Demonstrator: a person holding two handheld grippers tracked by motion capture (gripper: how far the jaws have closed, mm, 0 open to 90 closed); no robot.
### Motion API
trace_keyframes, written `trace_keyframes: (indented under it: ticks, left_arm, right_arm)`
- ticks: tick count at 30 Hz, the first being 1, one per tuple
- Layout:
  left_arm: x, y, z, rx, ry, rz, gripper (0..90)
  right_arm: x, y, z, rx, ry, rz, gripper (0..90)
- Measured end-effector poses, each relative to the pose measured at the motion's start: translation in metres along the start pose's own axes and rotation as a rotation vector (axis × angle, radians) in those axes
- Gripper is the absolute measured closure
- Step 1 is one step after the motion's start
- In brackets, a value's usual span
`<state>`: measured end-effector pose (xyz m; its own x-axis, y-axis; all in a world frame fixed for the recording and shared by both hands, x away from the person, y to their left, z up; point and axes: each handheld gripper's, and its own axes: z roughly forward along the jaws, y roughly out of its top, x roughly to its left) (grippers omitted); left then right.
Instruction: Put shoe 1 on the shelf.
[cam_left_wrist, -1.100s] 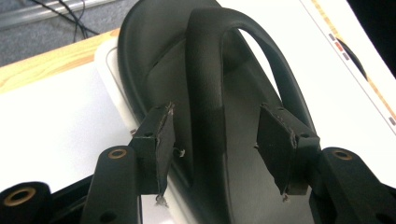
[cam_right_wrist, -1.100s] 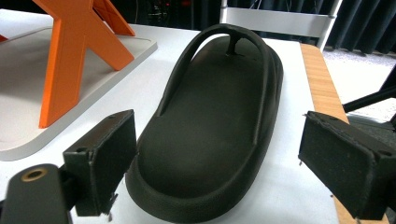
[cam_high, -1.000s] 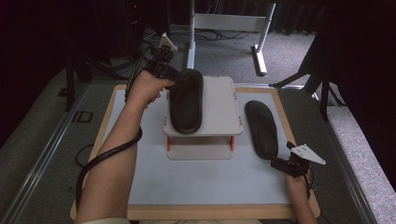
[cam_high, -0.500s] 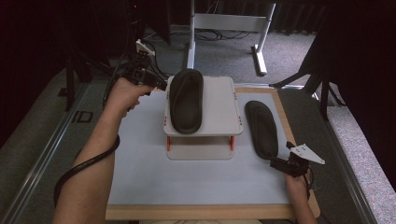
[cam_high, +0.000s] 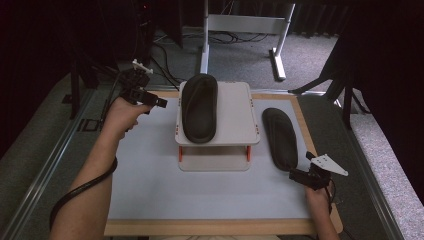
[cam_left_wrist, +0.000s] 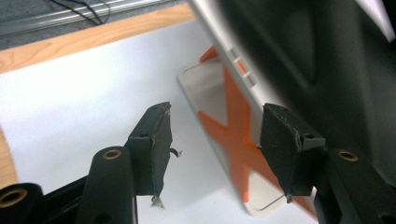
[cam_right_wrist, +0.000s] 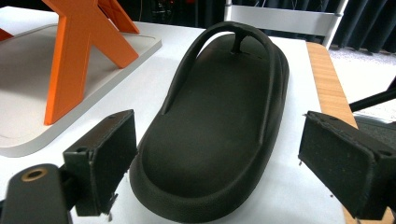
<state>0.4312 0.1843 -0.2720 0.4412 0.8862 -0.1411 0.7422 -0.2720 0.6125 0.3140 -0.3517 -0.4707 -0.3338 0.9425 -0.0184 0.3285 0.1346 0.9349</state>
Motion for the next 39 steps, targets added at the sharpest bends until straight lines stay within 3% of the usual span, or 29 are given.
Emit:
trace_keyframes:
  ticks: [3,14,19,33,35,39]
  left_arm:
    - [0.005,-0.014,0.006,-0.001,-0.019,-0.006,43.5]
    - [0.014,-0.049,0.016,-0.043,-0.014,-0.002,43.8]
    - [0.019,-0.067,0.022,-0.067,-0.045,-0.027,43.8]
    - [0.02,-0.113,0.04,-0.164,-0.034,-0.006,43.8]
    - [0.021,-0.119,0.043,-0.159,-0.032,0.0,43.7]
    - [0.024,-0.131,0.05,-0.159,-0.038,-0.019,43.5]
  right_arm:
    - [0.0,0.0,0.0,0.001,0.0,-0.001,10.8]
    - [0.001,0.0,0.001,0.011,0.011,-0.007,10.8]
    - [0.001,0.0,0.001,0.012,0.01,-0.008,10.8]
    - [0.001,0.0,0.001,0.011,0.011,-0.009,10.8]
    - [0.002,0.0,-0.001,-0.003,-0.019,-0.011,10.8]
    - [0.0,0.0,-0.001,-0.002,-0.003,0.014,10.8]
